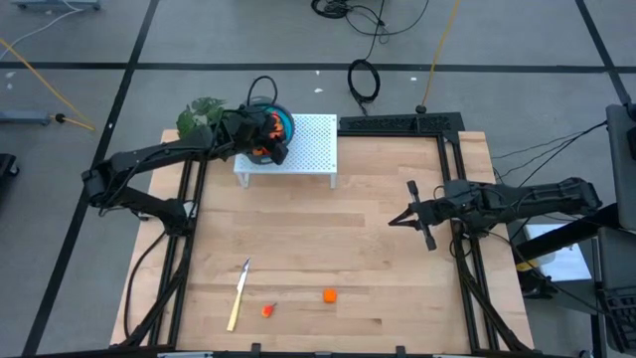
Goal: Pick & Place Fruit
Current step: Put the peach into the blue strainer bowl on the shelf
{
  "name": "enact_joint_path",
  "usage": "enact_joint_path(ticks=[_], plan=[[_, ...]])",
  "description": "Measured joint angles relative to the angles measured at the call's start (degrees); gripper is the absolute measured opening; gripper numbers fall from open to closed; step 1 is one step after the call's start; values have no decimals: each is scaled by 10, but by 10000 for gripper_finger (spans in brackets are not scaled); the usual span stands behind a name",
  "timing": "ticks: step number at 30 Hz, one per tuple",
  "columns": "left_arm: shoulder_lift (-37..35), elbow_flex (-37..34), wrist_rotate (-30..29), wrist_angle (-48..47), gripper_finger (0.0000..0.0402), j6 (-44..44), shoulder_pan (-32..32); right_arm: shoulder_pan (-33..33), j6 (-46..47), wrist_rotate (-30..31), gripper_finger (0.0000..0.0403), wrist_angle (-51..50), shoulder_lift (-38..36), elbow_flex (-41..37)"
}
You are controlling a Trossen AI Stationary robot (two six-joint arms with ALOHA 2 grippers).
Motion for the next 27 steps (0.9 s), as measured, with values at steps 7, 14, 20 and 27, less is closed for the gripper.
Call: enact_joint_path(ticks=[7,14,20,27], plan=[[-12,0,1,12,208,0,0,0,46,0,0,4,-65,-40],[-49,0,28,61,209,-1,-22,0,76,0,0,78,-137,-108],[-90,0,42,102,209,-1,-73,0,76,0,0,82,-188,-140],[-112,0,6,127,209,0,-170,0,96,0,0,82,-234,-147]])
